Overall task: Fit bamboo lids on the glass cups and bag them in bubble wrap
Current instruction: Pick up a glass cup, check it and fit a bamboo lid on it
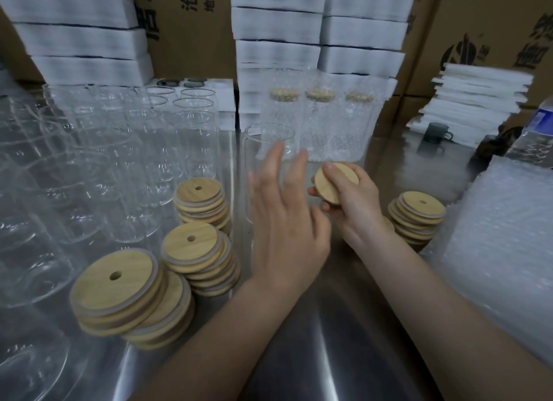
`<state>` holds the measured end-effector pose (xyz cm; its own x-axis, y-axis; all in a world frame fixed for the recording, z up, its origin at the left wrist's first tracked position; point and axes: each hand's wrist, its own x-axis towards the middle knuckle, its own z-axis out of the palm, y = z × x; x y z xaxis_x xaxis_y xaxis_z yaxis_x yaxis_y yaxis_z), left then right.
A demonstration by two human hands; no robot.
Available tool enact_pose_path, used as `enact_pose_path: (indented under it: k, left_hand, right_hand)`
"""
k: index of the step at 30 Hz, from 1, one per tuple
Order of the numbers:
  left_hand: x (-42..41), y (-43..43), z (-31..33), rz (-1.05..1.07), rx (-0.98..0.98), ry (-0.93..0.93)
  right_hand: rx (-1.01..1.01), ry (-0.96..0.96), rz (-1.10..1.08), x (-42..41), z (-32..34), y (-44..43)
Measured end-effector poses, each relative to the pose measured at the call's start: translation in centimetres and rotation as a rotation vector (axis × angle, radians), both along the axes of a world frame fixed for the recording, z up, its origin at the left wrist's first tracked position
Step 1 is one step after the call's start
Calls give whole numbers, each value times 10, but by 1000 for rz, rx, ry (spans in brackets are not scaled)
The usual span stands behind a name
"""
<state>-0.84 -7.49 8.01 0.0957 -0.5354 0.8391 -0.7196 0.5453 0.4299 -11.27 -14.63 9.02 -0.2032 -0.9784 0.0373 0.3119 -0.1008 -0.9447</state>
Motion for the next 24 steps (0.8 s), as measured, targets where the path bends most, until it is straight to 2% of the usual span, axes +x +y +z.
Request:
enact_pose_path:
  k: [3,7,15,21,24]
  left_hand:
    - [-10,9,1,-99,-52,-43]
    - [-22,13,5,-200,122,83]
    - [-17,-11,-3,-210,389,198]
    - [-10,-22,-17,-259,353,203]
    - [-9,-24,-18,-243,338,195]
  right_hand:
    - [-4,-22,-11,1,1,4]
    - [-25,54,15,1,5,6]
    - [-79,-165,83,9,3,12]
    - [-45,-36,-2,5,-4,3]
    - [-16,-44,15,3,-3,1]
